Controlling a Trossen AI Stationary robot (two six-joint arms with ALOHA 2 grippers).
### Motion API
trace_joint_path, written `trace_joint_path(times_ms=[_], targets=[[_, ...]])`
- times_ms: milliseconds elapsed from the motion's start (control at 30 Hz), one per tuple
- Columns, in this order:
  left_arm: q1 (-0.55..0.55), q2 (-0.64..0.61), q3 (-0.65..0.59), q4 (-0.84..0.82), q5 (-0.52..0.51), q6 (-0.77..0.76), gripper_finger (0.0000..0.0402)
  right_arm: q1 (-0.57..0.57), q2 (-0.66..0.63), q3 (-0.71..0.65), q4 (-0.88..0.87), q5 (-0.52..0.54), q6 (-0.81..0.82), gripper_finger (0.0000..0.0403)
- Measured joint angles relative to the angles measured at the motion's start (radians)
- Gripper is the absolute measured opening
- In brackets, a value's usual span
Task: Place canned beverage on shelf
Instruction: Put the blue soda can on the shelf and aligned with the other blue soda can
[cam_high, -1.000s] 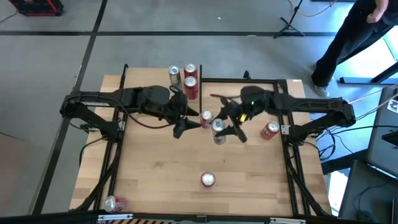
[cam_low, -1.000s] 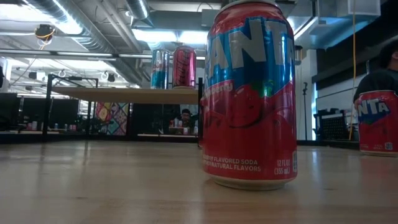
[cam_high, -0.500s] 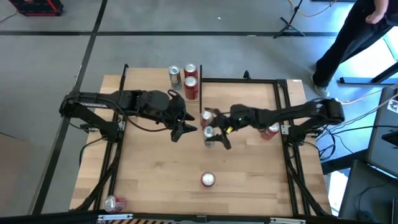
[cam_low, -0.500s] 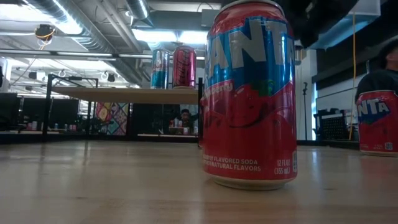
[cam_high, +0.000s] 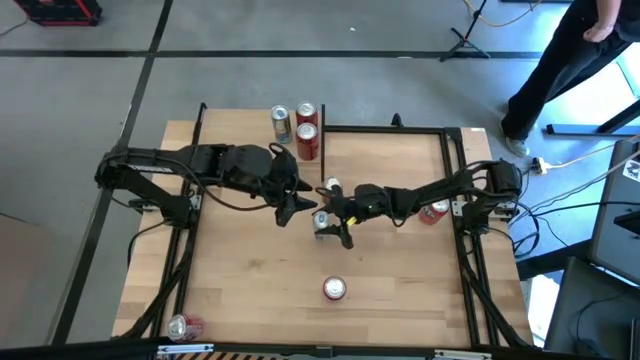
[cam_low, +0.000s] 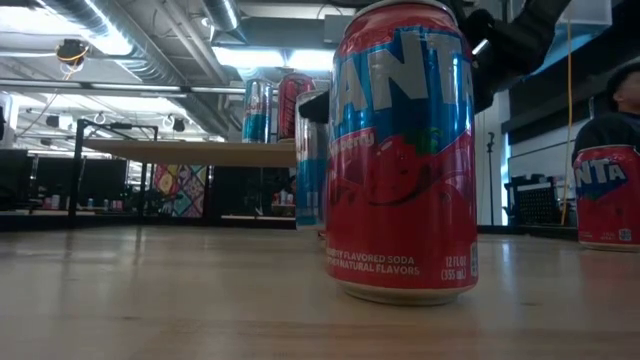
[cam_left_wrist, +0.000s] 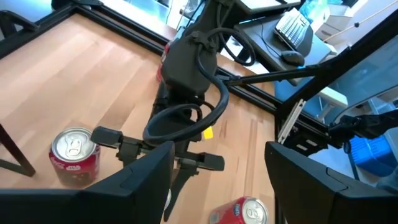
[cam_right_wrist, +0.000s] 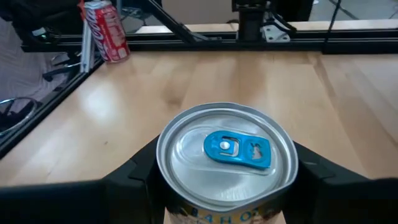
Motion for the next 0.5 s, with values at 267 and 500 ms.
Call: trace_joint_path(times_ms=[267,500], targets=[[0.000,0.000,0.000,0.000,-0.001,0.000,0.0247,0.000,0.013,0.000,-0.001,0.009,-0.023,0.0202],[0.000,0.000,0.000,0.000,-0.003,0.001,0.0247,0.008,0.052,0.003,0.020,0.030,-0.017,0.0208]])
